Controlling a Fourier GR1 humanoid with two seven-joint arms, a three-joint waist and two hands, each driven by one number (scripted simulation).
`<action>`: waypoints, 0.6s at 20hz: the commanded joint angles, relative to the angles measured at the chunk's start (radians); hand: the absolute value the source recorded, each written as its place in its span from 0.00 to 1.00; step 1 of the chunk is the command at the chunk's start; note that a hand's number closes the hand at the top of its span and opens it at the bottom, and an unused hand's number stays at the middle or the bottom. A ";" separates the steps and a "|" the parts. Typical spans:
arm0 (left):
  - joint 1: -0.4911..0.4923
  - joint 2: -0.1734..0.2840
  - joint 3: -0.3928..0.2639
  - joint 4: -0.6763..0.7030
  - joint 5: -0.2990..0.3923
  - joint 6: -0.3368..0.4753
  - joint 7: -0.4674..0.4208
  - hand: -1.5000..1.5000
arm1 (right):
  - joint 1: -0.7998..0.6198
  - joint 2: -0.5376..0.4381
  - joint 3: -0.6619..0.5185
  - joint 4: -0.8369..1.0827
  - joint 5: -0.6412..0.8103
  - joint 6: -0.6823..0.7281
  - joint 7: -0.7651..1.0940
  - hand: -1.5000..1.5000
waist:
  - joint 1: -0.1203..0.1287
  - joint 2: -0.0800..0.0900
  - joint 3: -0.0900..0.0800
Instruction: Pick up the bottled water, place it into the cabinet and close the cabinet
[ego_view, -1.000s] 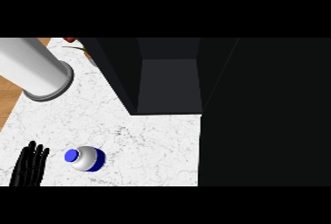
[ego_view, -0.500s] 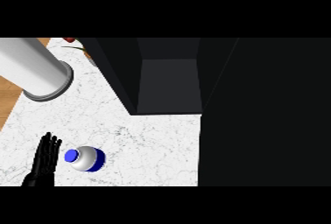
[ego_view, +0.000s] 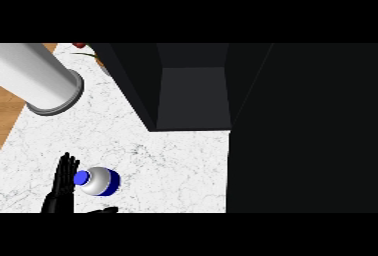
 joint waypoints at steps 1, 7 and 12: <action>-0.103 0.019 0.021 0.215 0.016 -0.055 -0.098 0.00 | 0.010 -0.008 -0.028 -0.086 -0.058 0.002 0.028 0.00 | 0.000 0.001 0.000; -0.143 0.057 0.017 0.383 0.025 -0.183 -0.212 0.00 | 0.135 -0.019 -0.012 -0.151 -0.061 0.039 -0.011 0.00 | -0.011 -0.002 0.000; -0.279 0.025 0.054 0.572 0.034 -0.153 -0.309 0.00 | 0.088 0.010 0.031 -0.125 -0.013 0.009 0.006 0.00 | -0.002 0.001 0.000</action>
